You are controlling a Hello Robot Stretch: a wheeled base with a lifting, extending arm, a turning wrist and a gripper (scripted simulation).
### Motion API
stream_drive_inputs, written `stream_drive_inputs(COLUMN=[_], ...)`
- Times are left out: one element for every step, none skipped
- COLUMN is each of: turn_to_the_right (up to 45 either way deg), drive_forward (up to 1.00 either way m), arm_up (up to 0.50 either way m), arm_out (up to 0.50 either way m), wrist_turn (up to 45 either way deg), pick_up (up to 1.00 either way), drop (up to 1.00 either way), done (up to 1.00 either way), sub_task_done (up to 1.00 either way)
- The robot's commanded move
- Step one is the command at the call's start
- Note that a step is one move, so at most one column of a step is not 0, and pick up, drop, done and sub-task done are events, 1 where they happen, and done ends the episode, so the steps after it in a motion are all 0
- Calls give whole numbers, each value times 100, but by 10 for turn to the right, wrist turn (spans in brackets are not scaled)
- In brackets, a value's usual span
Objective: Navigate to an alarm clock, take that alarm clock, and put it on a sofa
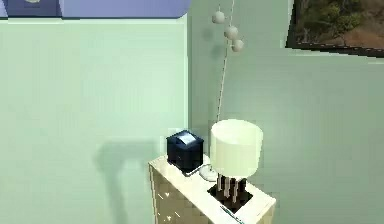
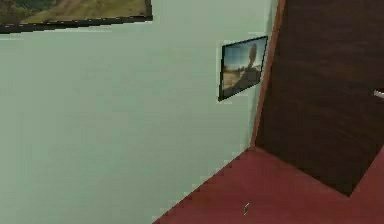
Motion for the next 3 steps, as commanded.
stream_drive_inputs(turn_to_the_right=[390, 0, -450], drive_forward=[0, 40, 0], arm_up=[0, 0, 0], arm_out=[0, 0, 0], wrist_turn=[0, 0, 0], pick_up=[0, 0, 0], drop=[0, 0, 0], done=[0, 0, 0], sub_task_done=[0, 0, 0])
